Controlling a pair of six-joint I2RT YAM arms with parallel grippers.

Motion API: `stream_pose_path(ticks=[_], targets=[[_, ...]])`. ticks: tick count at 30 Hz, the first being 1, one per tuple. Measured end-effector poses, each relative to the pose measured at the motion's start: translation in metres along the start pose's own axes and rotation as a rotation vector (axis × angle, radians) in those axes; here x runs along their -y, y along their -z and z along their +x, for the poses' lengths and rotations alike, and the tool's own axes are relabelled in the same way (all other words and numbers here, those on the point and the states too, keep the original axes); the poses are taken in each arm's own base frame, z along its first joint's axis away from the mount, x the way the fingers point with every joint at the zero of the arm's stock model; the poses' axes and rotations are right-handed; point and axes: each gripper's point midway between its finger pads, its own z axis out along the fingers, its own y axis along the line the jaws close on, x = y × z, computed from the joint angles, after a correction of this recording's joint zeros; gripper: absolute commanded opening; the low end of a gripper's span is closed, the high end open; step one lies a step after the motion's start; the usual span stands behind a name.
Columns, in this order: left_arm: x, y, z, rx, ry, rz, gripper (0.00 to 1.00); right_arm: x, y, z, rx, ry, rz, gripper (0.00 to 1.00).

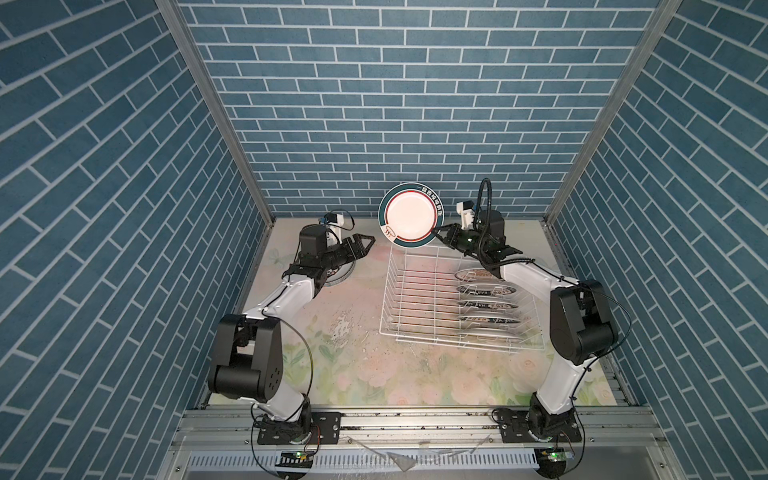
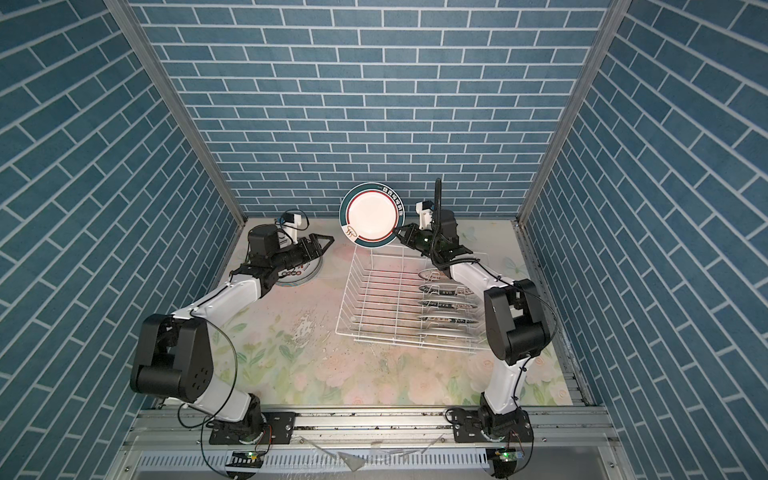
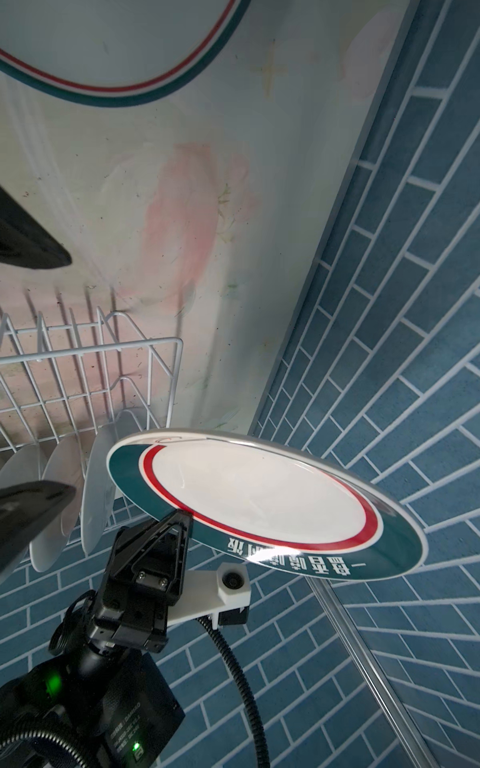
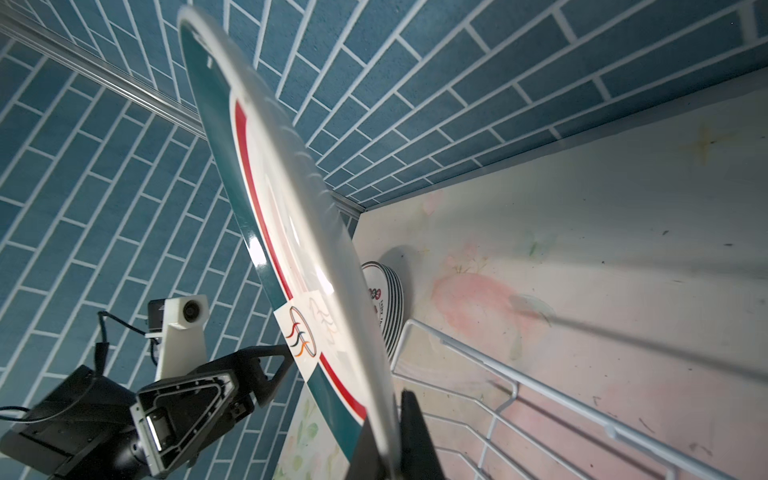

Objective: Unload the plates from the dish rack
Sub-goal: 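Lift the plate toward the left gripper while the left gripper reaches and grips it, then carry the plate to the stack with the left gripper while right returns to the rack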

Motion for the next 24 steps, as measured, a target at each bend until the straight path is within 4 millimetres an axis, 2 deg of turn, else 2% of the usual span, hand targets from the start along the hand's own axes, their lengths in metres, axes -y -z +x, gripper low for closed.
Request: stream_pose_path(ticks=[7, 10, 15, 18, 24], targets=[[0.01, -0.009, -0.009, 0.028, 0.007, 0.066, 0.78, -0.025, -0.01, 0.016, -0.04, -0.012, -0.069, 0.0], [0.016, -0.01, -0.014, 0.046, 0.004, 0.099, 0.73, -0.032, -0.014, 0.024, -0.059, -0.012, -0.084, 0.0], [0.019, -0.015, -0.017, 0.056, 0.017, 0.124, 0.44, -0.041, -0.018, 0.035, -0.088, -0.015, -0.109, 0.0], [0.018, -0.018, -0.014, 0.045, 0.033, 0.137, 0.3, -0.041, -0.02, 0.039, -0.1, -0.016, -0.114, 0.0], [0.021, -0.018, -0.012, 0.025, 0.042, 0.154, 0.08, -0.034, -0.025, 0.048, -0.127, -0.033, -0.101, 0.01]])
